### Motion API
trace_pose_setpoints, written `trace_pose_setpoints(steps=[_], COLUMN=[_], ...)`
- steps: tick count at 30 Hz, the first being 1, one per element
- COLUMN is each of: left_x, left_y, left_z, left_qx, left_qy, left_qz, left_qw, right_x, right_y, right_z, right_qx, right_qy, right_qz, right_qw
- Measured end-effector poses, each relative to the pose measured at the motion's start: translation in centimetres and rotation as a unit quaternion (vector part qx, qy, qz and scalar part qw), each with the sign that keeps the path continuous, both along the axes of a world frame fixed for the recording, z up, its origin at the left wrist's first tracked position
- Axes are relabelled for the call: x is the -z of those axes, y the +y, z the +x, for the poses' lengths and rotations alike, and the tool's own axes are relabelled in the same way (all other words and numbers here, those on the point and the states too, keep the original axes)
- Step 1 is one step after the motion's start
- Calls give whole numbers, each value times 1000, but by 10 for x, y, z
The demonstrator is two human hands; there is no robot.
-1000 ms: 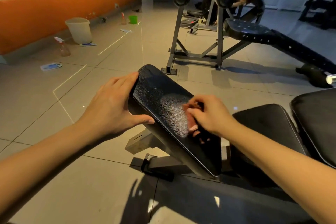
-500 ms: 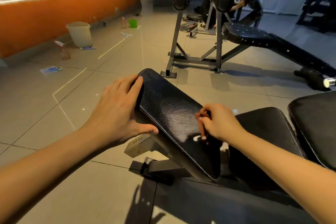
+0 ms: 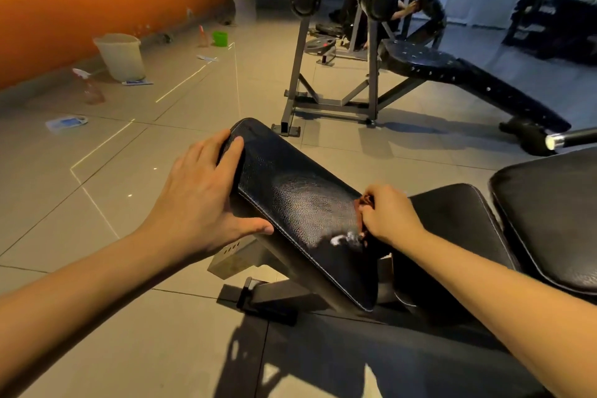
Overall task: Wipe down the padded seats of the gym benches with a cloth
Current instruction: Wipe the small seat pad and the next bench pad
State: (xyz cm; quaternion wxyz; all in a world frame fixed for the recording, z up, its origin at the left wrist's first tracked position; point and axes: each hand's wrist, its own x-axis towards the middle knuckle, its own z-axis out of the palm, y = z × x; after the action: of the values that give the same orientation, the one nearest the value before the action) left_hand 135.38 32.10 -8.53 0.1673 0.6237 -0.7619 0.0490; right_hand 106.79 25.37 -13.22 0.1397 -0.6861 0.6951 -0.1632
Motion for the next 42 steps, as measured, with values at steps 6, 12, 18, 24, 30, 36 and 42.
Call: trace_pose_setpoints(steps=[6, 12, 18, 24, 30, 36, 42], left_x=[-1, 4, 4, -2, -2, -7, -5], left_y=[1, -2, -2, 2, 3, 6, 4], left_z=[-1, 3, 1, -1, 1, -3, 1], left_qx=[-2, 1, 1, -4, 3, -6, 0], left_qy=[-1, -6, 17, 7, 20, 15, -4], left_qz=[2, -13, -4, 14, 13, 24, 7], left_qw=[1000, 1000, 1000, 1000, 1000, 1000, 1000], right_x=[-32, -12, -7, -33, 5, -39, -8], right_y=[12, 5, -16, 44, -5, 26, 17], right_z=[75, 34, 28, 74, -12, 81, 14], right_qx=[-135, -143, -23, -255, 1, -167, -131], right_qy=[-177, -62, -32, -170, 37, -223, -71], right_qz=[-96, -95, -71, -116, 11, -98, -38], right_qw=[970, 983, 997, 945, 999, 955, 988])
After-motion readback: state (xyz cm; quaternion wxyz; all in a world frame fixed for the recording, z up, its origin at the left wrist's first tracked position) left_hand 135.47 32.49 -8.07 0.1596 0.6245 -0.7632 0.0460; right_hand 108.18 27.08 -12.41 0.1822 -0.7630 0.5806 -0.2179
